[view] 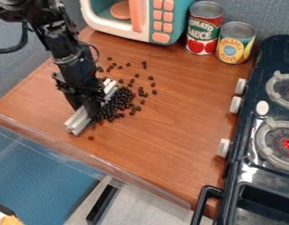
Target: Sweep into pile
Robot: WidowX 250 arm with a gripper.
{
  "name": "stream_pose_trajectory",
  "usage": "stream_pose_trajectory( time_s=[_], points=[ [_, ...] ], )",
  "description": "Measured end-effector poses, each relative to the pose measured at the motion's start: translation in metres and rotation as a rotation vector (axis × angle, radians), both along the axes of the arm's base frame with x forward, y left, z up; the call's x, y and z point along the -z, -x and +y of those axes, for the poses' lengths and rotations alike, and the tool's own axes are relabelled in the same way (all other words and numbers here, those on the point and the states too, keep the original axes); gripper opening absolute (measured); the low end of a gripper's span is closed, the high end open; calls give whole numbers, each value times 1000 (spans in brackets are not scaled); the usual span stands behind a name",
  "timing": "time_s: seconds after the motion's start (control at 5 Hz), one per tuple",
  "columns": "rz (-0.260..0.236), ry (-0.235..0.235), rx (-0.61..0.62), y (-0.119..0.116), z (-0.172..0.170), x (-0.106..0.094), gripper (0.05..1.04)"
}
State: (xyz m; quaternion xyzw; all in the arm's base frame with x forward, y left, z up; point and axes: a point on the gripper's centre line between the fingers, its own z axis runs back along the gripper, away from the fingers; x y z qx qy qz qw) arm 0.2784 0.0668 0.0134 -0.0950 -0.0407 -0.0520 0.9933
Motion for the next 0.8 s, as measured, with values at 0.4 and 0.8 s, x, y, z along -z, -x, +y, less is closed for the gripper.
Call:
stream_pose_trajectory(
  time_s=[0.4, 0.8],
  points=[
    [11, 55, -18, 0, -35, -1, 375],
    [56, 114, 15, 3, -73, -12, 375]
  ],
)
